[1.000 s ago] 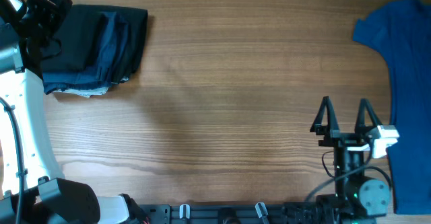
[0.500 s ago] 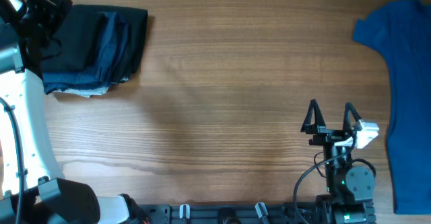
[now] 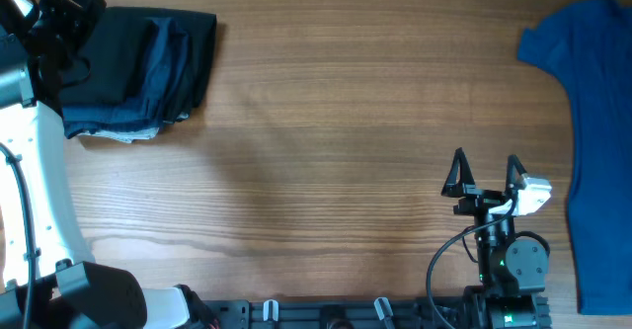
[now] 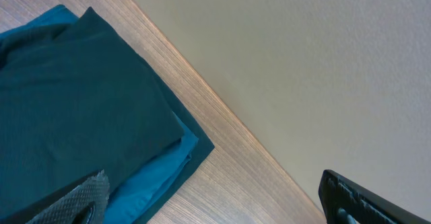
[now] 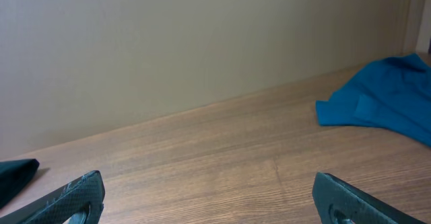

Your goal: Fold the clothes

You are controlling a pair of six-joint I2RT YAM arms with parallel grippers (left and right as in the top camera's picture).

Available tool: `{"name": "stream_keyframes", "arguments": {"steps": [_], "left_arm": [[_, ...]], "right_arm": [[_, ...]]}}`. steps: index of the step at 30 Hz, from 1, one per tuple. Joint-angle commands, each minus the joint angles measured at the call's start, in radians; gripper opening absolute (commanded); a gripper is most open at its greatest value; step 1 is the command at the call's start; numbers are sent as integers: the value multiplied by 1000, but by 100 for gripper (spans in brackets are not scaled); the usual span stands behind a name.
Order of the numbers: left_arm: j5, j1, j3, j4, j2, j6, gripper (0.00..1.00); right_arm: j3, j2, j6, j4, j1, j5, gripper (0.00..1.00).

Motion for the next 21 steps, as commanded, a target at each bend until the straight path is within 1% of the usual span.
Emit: {"name": "stream_keyframes", "arguments": {"steps": [1,18,19,21], "left_arm": [[5,-3,-2,2,-1,1,100],[5,-3,-2,3,-1,1,100],[5,-3,-2,3,-1,1,100],[5,-3,-2,2,-1,1,100]], "right_arm": [[-1,-11,-13,3,-5,11,100],[-1,-8,-18,3,-5,12,100],[-1,-8,-45,3,-5,26,100],[-1,-5,-147,5,-5,47,100]]}}
